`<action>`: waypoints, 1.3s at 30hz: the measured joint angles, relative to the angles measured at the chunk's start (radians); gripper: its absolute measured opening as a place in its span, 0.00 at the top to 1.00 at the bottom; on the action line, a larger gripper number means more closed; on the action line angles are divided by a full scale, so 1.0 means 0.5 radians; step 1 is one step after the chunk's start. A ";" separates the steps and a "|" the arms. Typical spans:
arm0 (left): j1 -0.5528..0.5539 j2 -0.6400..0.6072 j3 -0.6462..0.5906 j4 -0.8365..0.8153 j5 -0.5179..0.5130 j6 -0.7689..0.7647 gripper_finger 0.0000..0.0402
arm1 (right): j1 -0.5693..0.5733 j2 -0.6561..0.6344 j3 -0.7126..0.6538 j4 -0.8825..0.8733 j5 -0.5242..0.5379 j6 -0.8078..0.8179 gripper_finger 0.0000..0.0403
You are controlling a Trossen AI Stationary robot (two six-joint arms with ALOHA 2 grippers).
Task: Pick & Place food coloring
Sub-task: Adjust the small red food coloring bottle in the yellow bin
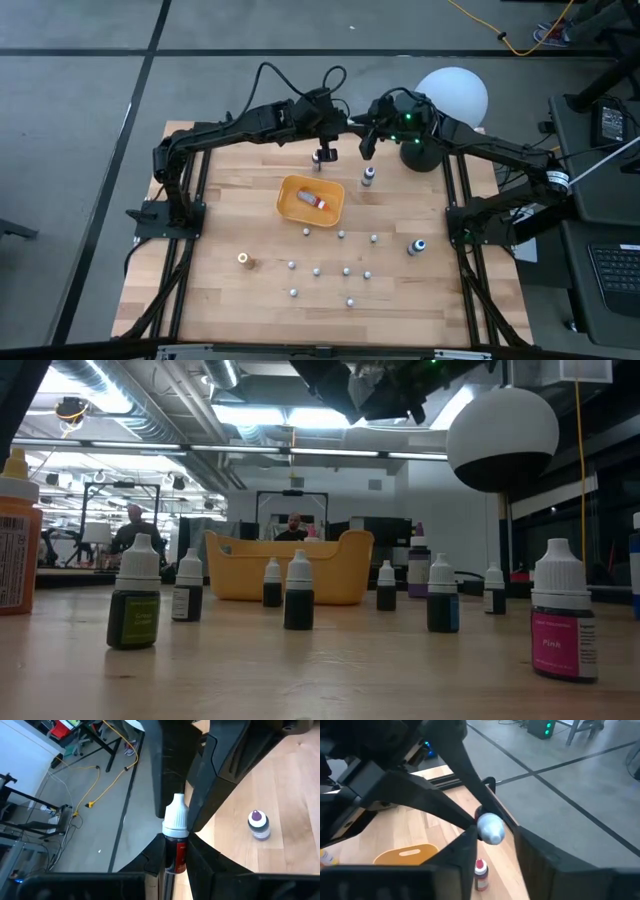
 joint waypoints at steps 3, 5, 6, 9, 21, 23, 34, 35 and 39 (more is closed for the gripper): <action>0.001 0.000 0.000 0.001 0.003 0.000 0.88 | 0.001 0.000 0.000 0.001 -0.004 0.000 0.79; 0.001 -0.001 0.000 -0.003 0.009 0.000 0.87 | -0.001 0.000 -0.001 -0.001 -0.040 0.000 0.83; 0.002 -0.001 0.000 -0.003 0.017 0.000 0.87 | -0.002 0.000 -0.001 -0.002 -0.047 0.000 0.85; 0.004 -0.001 0.000 -0.007 0.036 0.000 0.87 | -0.002 0.000 -0.002 -0.004 -0.057 0.001 0.88; 0.003 0.024 0.005 -0.040 0.088 0.015 0.86 | -0.002 0.004 -0.007 -0.030 -0.097 0.051 0.82; 0.003 0.024 0.005 -0.037 0.091 0.016 0.86 | -0.001 0.003 -0.007 -0.030 -0.097 0.051 0.82; 0.017 0.041 0.005 -0.015 0.090 0.021 0.86 | -0.002 0.003 -0.007 -0.029 -0.088 0.050 0.82; 0.016 0.041 0.005 -0.014 0.090 0.021 0.86 | -0.002 0.003 -0.007 -0.029 -0.090 0.050 0.82; 0.016 0.041 0.004 -0.014 0.092 0.021 0.86 | -0.002 0.003 -0.007 -0.027 -0.109 0.050 0.82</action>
